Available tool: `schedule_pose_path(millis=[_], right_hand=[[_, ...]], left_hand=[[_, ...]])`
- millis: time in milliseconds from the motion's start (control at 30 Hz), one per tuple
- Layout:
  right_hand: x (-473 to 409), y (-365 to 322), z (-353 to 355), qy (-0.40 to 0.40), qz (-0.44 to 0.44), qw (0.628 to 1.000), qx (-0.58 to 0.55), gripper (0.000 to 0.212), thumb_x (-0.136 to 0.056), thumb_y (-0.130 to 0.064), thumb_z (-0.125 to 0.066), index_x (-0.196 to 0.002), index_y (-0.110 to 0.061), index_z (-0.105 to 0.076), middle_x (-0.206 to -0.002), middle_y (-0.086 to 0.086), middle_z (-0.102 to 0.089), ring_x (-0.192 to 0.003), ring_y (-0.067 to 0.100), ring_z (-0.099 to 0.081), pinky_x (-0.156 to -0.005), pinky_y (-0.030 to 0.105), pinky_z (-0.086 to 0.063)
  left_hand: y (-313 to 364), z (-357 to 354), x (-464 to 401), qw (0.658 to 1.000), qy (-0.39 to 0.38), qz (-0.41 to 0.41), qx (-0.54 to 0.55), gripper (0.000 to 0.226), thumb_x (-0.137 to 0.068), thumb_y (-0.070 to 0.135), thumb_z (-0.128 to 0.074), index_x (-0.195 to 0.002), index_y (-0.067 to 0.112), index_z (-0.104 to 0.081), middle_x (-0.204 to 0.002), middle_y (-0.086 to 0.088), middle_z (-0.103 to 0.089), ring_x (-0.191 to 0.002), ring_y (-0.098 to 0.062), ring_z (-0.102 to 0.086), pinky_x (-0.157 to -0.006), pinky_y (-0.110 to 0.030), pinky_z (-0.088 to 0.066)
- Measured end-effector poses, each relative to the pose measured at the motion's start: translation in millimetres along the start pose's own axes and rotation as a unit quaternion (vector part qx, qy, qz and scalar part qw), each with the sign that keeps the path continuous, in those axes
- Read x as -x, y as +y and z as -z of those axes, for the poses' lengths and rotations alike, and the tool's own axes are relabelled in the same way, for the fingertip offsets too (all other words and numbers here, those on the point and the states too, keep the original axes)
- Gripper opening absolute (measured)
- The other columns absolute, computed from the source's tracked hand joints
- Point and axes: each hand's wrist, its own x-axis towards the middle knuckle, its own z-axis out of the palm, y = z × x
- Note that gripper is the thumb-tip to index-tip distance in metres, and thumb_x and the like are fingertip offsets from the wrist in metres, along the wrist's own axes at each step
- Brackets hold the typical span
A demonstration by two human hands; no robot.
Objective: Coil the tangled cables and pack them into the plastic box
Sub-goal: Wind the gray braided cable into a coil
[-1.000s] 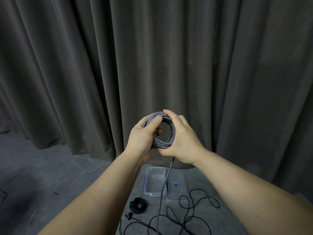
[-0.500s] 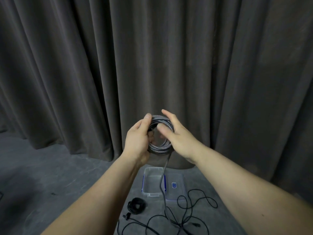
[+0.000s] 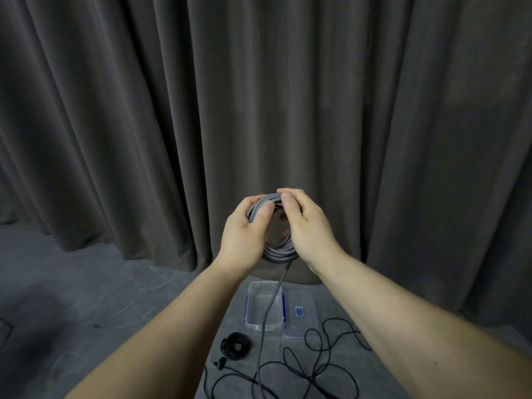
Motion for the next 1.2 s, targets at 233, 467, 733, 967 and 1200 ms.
schedule_pose_path(millis=[233, 467, 733, 967, 1200], right_hand=[[-6.7, 3.6, -0.3, 0.068, 0.010, 0.997, -0.030, 0.015, -0.097, -0.031, -0.054, -0.089, -0.025, -0.066, -0.060, -0.021, -0.059, -0.060, 0.002, -0.052, -0.067, 0.030, -0.046], [-3.5, -4.4, 0.5, 0.061, -0.035, 0.989, -0.127, 0.017, -0.098, -0.025, -0.053, -0.094, -0.021, -0.068, -0.085, -0.002, -0.070, -0.075, 0.008, -0.062, -0.062, 0.020, -0.051], [-7.6, -5.6, 7.9, -0.078, -0.051, 0.984, -0.152, 0.033, -0.103, -0.019, -0.042, -0.134, -0.019, -0.053, -0.125, 0.004, -0.061, -0.079, 0.003, -0.061, -0.074, 0.017, -0.051], [7.4, 5.8, 28.1, -0.229, 0.047, 0.953, 0.192, 0.118, -0.061, -0.052, -0.077, -0.151, -0.039, -0.001, -0.158, -0.010, -0.014, -0.143, 0.008, -0.026, -0.117, 0.040, -0.027], [10.3, -6.2, 22.7, -0.179, 0.168, 0.847, 0.472, 0.136, -0.062, -0.053, -0.081, -0.147, -0.032, 0.023, -0.149, -0.017, 0.037, -0.138, 0.027, -0.030, -0.098, 0.043, -0.046]], left_hand=[[-3.1, -7.2, 3.9, 0.997, 0.009, -0.021, -0.079, 0.034, -0.099, 0.031, -0.051, -0.133, 0.030, -0.049, -0.109, 0.005, -0.068, -0.095, -0.015, -0.067, -0.089, -0.032, -0.053], [0.1, -18.1, 5.7, 0.995, 0.035, 0.030, 0.085, 0.021, -0.096, 0.027, -0.054, -0.110, 0.039, -0.064, -0.111, 0.004, -0.071, -0.107, -0.016, -0.067, -0.099, -0.046, -0.050], [-2.7, -6.3, -2.9, 0.995, 0.058, 0.029, 0.073, 0.023, -0.098, 0.016, -0.054, -0.108, 0.031, -0.067, -0.098, 0.007, -0.071, -0.087, -0.009, -0.065, -0.090, -0.037, -0.052], [-3.3, 12.3, -13.8, 0.996, 0.075, 0.025, 0.050, 0.023, -0.094, 0.009, -0.057, -0.105, 0.027, -0.067, -0.077, 0.014, -0.064, -0.062, 0.000, -0.053, -0.077, -0.032, -0.044], [-1.0, 8.8, -12.4, 0.996, 0.072, 0.031, 0.047, 0.025, -0.094, 0.008, -0.057, -0.115, 0.019, -0.066, -0.067, 0.007, -0.061, -0.060, -0.002, -0.052, -0.073, -0.037, -0.048]])
